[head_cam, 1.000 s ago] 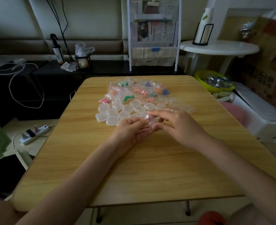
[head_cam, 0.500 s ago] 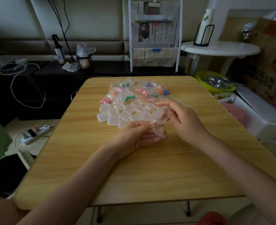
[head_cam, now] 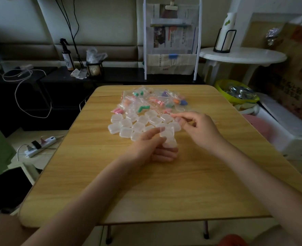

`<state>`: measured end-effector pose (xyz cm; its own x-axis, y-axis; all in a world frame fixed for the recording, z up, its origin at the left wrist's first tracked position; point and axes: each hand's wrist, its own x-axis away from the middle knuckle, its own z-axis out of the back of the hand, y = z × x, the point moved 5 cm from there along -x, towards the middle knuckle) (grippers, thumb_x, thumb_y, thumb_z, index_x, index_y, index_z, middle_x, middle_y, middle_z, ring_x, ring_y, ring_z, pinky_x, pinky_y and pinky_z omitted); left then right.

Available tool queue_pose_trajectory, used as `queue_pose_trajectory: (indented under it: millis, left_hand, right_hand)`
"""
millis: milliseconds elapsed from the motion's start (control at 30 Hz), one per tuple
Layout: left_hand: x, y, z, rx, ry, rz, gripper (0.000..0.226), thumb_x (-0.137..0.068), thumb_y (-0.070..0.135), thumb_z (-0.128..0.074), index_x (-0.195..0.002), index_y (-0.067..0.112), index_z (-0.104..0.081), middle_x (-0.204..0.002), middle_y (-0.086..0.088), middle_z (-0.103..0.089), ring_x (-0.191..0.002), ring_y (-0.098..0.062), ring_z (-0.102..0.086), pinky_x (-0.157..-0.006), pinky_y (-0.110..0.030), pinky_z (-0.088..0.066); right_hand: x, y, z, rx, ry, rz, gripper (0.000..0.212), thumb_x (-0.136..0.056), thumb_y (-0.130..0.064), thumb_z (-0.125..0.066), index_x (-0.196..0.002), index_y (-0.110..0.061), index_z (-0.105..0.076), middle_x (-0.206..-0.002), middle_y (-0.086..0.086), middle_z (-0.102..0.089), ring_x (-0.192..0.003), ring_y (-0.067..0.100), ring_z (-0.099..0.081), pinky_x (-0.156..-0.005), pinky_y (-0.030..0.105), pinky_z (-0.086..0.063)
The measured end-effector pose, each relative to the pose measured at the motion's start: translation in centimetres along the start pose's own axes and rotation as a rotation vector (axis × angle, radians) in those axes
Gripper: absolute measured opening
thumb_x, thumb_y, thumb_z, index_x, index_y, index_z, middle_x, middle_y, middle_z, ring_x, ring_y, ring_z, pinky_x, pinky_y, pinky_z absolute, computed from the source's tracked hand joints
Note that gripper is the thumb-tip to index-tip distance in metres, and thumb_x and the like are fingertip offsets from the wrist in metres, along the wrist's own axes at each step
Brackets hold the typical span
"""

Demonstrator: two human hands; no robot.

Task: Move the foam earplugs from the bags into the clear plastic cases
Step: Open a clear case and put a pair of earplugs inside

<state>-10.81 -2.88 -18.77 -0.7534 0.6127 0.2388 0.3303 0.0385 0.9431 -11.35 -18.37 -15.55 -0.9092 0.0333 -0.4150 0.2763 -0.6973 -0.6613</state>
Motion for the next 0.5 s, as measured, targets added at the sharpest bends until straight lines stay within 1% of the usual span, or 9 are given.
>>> queue_pose_trajectory:
  millis: [33, 67, 133, 167, 233, 300, 400, 433, 500]
  left_hand:
    - [0.1, 0.1, 0.2, -0.183, 0.046, -0.030, 0.042, -0.098, 0.007, -0.043, -0.138, 0.017, -0.036, -0.076, -0.015, -0.070, -0.056, -0.018, -0.067, -0.049, -0.027, -0.055]
    - [0.2, 0.2, 0.4, -0.382, 0.085, -0.067, 0.047, -0.097, 0.008, -0.043, -0.141, 0.020, -0.032, -0.070, -0.011, -0.068, -0.048, -0.014, -0.062, -0.043, -0.025, -0.050]
    - [0.3, 0.2, 0.5, -0.646, 0.127, -0.125, 0.053, -0.094, 0.011, -0.045, -0.143, 0.025, -0.029, -0.060, -0.003, -0.063, -0.039, -0.008, -0.051, -0.039, -0.020, -0.041]
    - [0.3, 0.2, 0.7, -0.693, 0.141, -0.135, 0.054, -0.094, 0.012, -0.045, -0.143, 0.026, -0.028, -0.057, 0.000, -0.062, -0.037, -0.005, -0.048, -0.039, -0.019, -0.039]
    - [0.2, 0.2, 1.1, -0.756, 0.167, -0.151, 0.056, -0.094, 0.013, -0.047, -0.144, 0.026, -0.027, -0.052, 0.004, -0.060, -0.036, -0.001, -0.048, -0.042, -0.017, -0.039]
    - [0.3, 0.4, 1.6, -0.762, 0.197, -0.176, 0.052, -0.095, 0.019, -0.049, -0.142, 0.027, -0.029, -0.050, 0.005, -0.058, -0.039, 0.000, -0.050, -0.046, -0.017, -0.041]
    - [0.5, 0.7, 2.9, -0.709, 0.274, -0.223, 0.040, -0.097, 0.028, -0.050, -0.135, 0.029, -0.038, -0.046, 0.005, -0.057, -0.039, -0.002, -0.048, -0.044, -0.016, -0.040]
    - [0.6, 0.8, 3.3, -0.700, 0.299, -0.237, 0.036, -0.097, 0.028, -0.049, -0.132, 0.029, -0.041, -0.047, 0.004, -0.058, -0.039, -0.003, -0.048, -0.043, -0.017, -0.040]
    - [0.8, 0.9, 4.0, -0.681, 0.341, -0.265, 0.029, -0.097, 0.028, -0.049, -0.126, 0.028, -0.045, -0.050, 0.003, -0.059, -0.039, -0.001, -0.047, -0.044, -0.016, -0.040]
  right_hand:
    - [-0.7, 0.1, 0.0, 0.023, 0.001, 0.001, 0.026, -0.097, -0.025, -0.053, -0.119, -0.026, -0.066, -0.106, -0.003, -0.070, -0.055, 0.005, -0.056, -0.045, 0.013, -0.036]
    - [-1.5, 0.2, 0.0, 0.050, 0.009, -0.010, 0.025, -0.097, -0.023, -0.052, -0.119, -0.023, -0.066, -0.104, 0.001, -0.070, -0.052, 0.001, -0.052, -0.045, 0.011, -0.034]
    - [-3.4, 0.1, -0.2, 0.121, 0.030, -0.047, 0.023, -0.095, -0.020, -0.055, -0.116, -0.022, -0.065, -0.102, -0.001, -0.068, -0.064, 0.000, -0.055, -0.056, 0.014, -0.045]
    - [-4.3, 0.0, -0.5, 0.163, 0.033, -0.056, 0.024, -0.094, -0.019, -0.057, -0.116, -0.022, -0.065, -0.099, -0.005, -0.065, -0.073, 0.005, -0.058, -0.067, 0.025, -0.052]
    - [-6.1, -0.5, -1.6, 0.262, 0.006, -0.032, 0.025, -0.092, -0.019, -0.059, -0.116, -0.023, -0.064, -0.098, -0.011, -0.062, -0.083, 0.017, -0.062, -0.081, 0.039, -0.053]
    - [-7.6, -0.8, -3.1, 0.449, -0.049, -0.011, 0.024, -0.091, -0.024, -0.060, -0.115, -0.025, -0.065, -0.107, -0.007, -0.065, -0.098, 0.018, -0.060, -0.092, 0.041, -0.048]
    - [-9.0, -0.4, -4.9, 0.739, -0.106, -0.056, 0.027, -0.089, -0.044, -0.058, -0.100, -0.024, -0.072, -0.118, 0.003, -0.064, -0.122, 0.025, -0.048, -0.105, 0.044, -0.033]
    - [-9.2, -0.2, -5.3, 0.777, -0.106, -0.078, 0.029, -0.088, -0.048, -0.058, -0.096, -0.023, -0.072, -0.118, 0.004, -0.064, -0.125, 0.026, -0.045, -0.108, 0.044, -0.030]
    - [-9.5, 0.0, -5.7, 0.793, -0.054, -0.093, 0.024, -0.088, -0.042, -0.060, -0.093, -0.022, -0.072, -0.114, 0.004, -0.065, -0.125, 0.026, -0.045, -0.108, 0.043, -0.030]
